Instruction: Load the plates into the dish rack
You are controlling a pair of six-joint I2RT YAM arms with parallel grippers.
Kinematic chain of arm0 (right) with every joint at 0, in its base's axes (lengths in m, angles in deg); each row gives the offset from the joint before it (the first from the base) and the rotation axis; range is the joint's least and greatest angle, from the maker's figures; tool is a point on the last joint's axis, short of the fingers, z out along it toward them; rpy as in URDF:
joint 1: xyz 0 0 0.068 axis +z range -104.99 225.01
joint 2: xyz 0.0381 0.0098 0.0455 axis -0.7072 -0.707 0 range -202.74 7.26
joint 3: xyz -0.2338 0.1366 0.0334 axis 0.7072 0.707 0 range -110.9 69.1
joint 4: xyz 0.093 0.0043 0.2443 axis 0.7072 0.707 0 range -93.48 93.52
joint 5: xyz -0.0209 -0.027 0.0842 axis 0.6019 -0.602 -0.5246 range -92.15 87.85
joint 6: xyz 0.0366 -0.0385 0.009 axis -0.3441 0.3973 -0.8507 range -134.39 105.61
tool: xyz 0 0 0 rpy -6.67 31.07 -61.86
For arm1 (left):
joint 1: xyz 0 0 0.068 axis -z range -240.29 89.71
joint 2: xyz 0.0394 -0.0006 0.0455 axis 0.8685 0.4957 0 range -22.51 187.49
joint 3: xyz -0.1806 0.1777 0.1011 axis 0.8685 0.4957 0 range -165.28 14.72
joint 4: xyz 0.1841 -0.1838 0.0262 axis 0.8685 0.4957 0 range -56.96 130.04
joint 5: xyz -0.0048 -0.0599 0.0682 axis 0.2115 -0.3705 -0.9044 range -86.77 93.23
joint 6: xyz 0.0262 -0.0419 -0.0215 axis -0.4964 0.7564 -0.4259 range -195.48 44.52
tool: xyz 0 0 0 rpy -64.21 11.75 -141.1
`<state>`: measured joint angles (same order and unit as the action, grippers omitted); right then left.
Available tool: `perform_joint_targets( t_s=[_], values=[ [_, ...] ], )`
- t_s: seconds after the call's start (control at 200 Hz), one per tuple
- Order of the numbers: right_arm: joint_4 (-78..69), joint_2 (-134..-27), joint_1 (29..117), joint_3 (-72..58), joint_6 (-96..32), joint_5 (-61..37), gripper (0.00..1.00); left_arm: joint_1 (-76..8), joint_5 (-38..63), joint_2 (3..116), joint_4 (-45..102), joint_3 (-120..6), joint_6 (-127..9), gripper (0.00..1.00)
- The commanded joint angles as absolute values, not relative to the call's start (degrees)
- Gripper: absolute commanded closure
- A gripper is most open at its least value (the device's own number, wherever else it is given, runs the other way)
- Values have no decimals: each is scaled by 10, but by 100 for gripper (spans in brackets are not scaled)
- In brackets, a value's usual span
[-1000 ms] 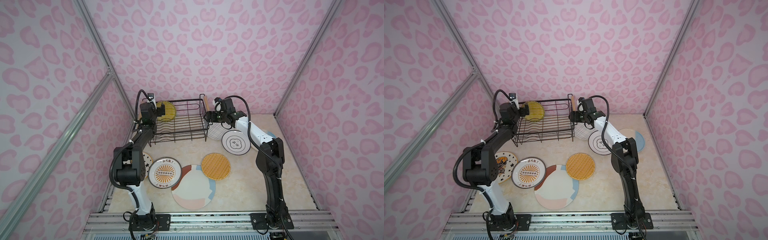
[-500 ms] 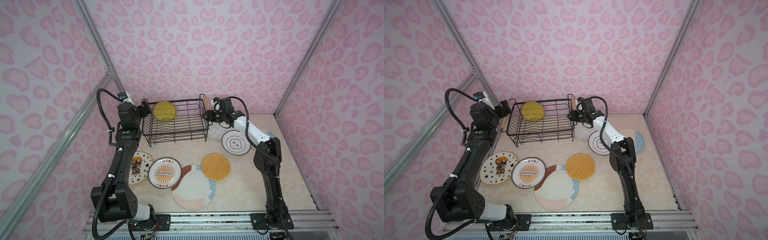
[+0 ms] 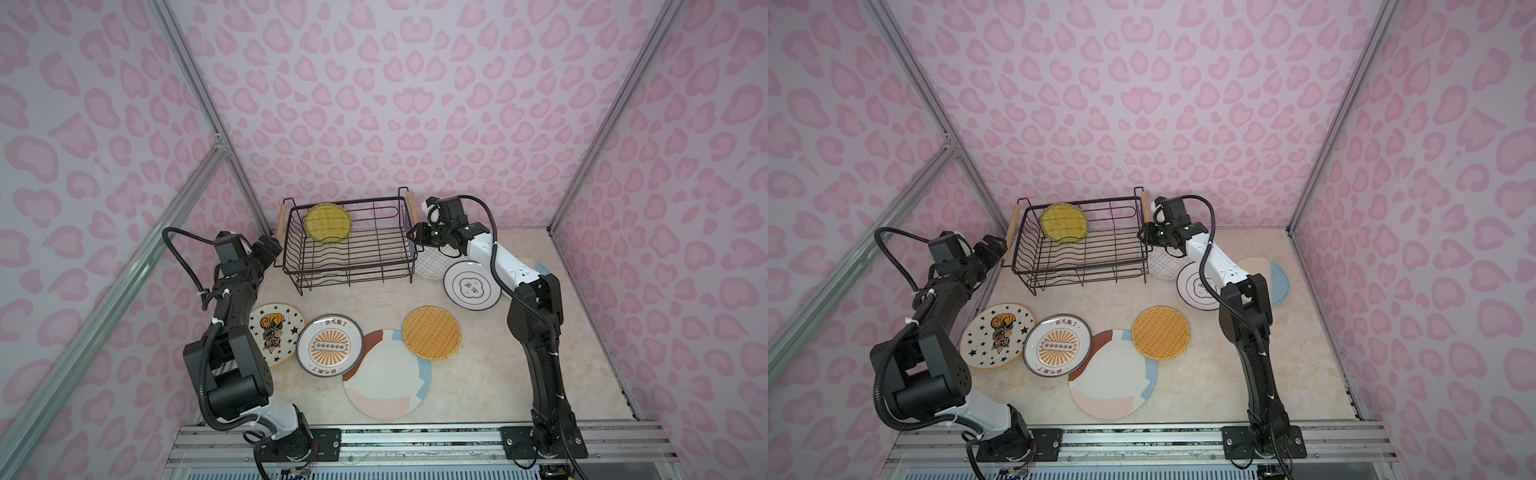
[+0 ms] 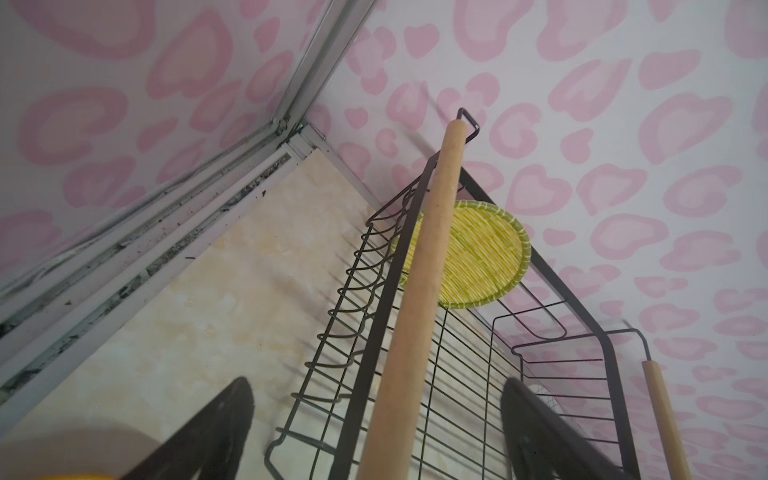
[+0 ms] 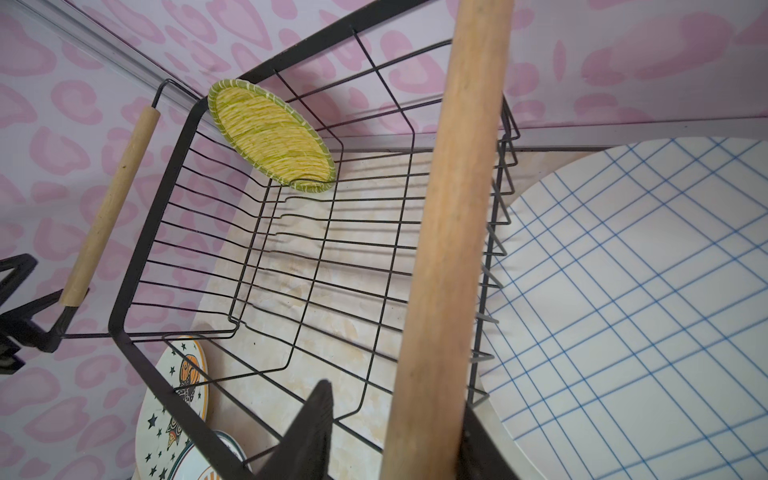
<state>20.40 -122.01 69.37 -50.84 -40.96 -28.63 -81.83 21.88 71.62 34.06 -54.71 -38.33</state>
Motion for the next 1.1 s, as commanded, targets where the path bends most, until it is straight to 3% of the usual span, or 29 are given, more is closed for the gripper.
perform_joint_targets(
  t_s=[0.0,0.15,0.21,0.3,0.34,0.475,0.715,1.095],
  values=[
    [184,-1225,698,-503,-415,-310,62,-822,269,748,295,-567,-354,15],
    [186,-1212,708,-495,-407,-309,71,-825,274,762,283,-568,-350,26],
    [188,-1211,709,-495,-408,-308,74,-828,282,763,278,-567,-343,39],
    [185,-1211,713,-494,-411,-312,79,-833,289,761,272,-557,-323,68],
    [187,-1210,717,-494,-408,-310,81,-835,290,760,272,-554,-317,74],
    [191,-1202,728,-491,-408,-315,91,-837,301,752,265,-541,-310,80],
    [125,-1141,746,-404,-435,-315,97,-841,287,720,301,-533,-328,94],
    [82,-1090,778,-329,-453,-311,100,-851,297,676,295,-468,-323,96]
  ],
)
